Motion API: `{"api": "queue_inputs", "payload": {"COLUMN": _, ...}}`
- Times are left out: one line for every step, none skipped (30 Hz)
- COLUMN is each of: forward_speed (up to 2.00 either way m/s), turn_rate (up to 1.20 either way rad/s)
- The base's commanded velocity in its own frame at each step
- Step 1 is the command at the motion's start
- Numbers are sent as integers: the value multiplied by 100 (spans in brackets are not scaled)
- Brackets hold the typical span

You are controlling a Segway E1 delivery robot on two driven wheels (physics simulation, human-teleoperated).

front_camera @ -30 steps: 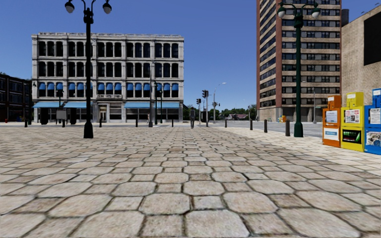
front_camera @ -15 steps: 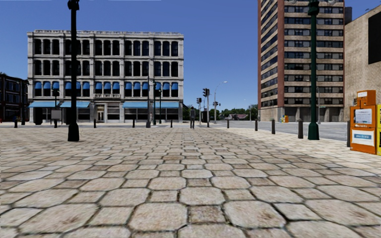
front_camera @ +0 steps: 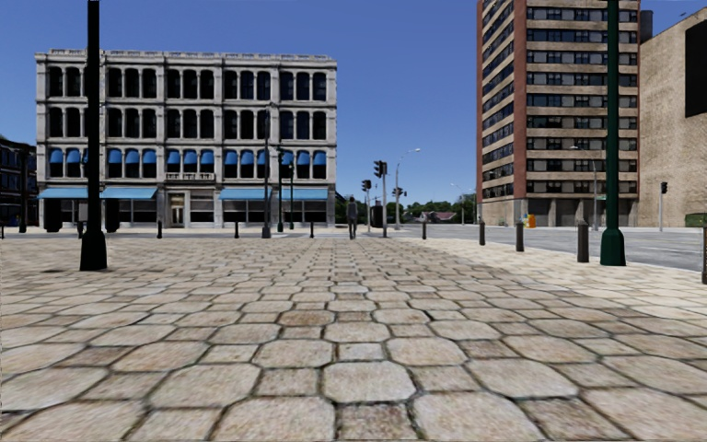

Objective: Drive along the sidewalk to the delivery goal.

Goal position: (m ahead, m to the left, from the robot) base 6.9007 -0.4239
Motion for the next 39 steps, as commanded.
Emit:
{"api": "queue_inputs", "payload": {"forward_speed": 200, "turn_rate": -26}}
{"api": "queue_inputs", "payload": {"forward_speed": 200, "turn_rate": -26}}
{"api": "queue_inputs", "payload": {"forward_speed": 200, "turn_rate": -26}}
{"api": "queue_inputs", "payload": {"forward_speed": 200, "turn_rate": -26}}
{"api": "queue_inputs", "payload": {"forward_speed": 200, "turn_rate": -26}}
{"api": "queue_inputs", "payload": {"forward_speed": 200, "turn_rate": -26}}
{"api": "queue_inputs", "payload": {"forward_speed": 200, "turn_rate": -27}}
{"api": "queue_inputs", "payload": {"forward_speed": 200, "turn_rate": -27}}
{"api": "queue_inputs", "payload": {"forward_speed": 200, "turn_rate": -31}}
{"api": "queue_inputs", "payload": {"forward_speed": 200, "turn_rate": -32}}
{"api": "queue_inputs", "payload": {"forward_speed": 200, "turn_rate": 0}}
{"api": "queue_inputs", "payload": {"forward_speed": 200, "turn_rate": 0}}
{"api": "queue_inputs", "payload": {"forward_speed": 200, "turn_rate": 0}}
{"api": "queue_inputs", "payload": {"forward_speed": 200, "turn_rate": 0}}
{"api": "queue_inputs", "payload": {"forward_speed": 200, "turn_rate": 0}}
{"api": "queue_inputs", "payload": {"forward_speed": 200, "turn_rate": 0}}
{"api": "queue_inputs", "payload": {"forward_speed": 200, "turn_rate": 0}}
{"api": "queue_inputs", "payload": {"forward_speed": 200, "turn_rate": 0}}
{"api": "queue_inputs", "payload": {"forward_speed": 200, "turn_rate": 0}}
{"api": "queue_inputs", "payload": {"forward_speed": 200, "turn_rate": 0}}
{"api": "queue_inputs", "payload": {"forward_speed": 200, "turn_rate": 0}}
{"api": "queue_inputs", "payload": {"forward_speed": 200, "turn_rate": 0}}
{"api": "queue_inputs", "payload": {"forward_speed": 200, "turn_rate": 0}}
{"api": "queue_inputs", "payload": {"forward_speed": 200, "turn_rate": 0}}
{"api": "queue_inputs", "payload": {"forward_speed": 200, "turn_rate": 0}}
{"api": "queue_inputs", "payload": {"forward_speed": 200, "turn_rate": 0}}
{"api": "queue_inputs", "payload": {"forward_speed": 200, "turn_rate": 0}}
{"api": "queue_inputs", "payload": {"forward_speed": 200, "turn_rate": 0}}
{"api": "queue_inputs", "payload": {"forward_speed": 200, "turn_rate": 0}}
{"api": "queue_inputs", "payload": {"forward_speed": 200, "turn_rate": 0}}
{"api": "queue_inputs", "payload": {"forward_speed": 200, "turn_rate": 0}}
{"api": "queue_inputs", "payload": {"forward_speed": 200, "turn_rate": 0}}
{"api": "queue_inputs", "payload": {"forward_speed": 200, "turn_rate": 0}}
{"api": "queue_inputs", "payload": {"forward_speed": 200, "turn_rate": 0}}
{"api": "queue_inputs", "payload": {"forward_speed": 200, "turn_rate": 0}}
{"api": "queue_inputs", "payload": {"forward_speed": 200, "turn_rate": 0}}
{"api": "queue_inputs", "payload": {"forward_speed": 200, "turn_rate": 0}}
{"api": "queue_inputs", "payload": {"forward_speed": 200, "turn_rate": 0}}
{"api": "queue_inputs", "payload": {"forward_speed": 200, "turn_rate": 0}}
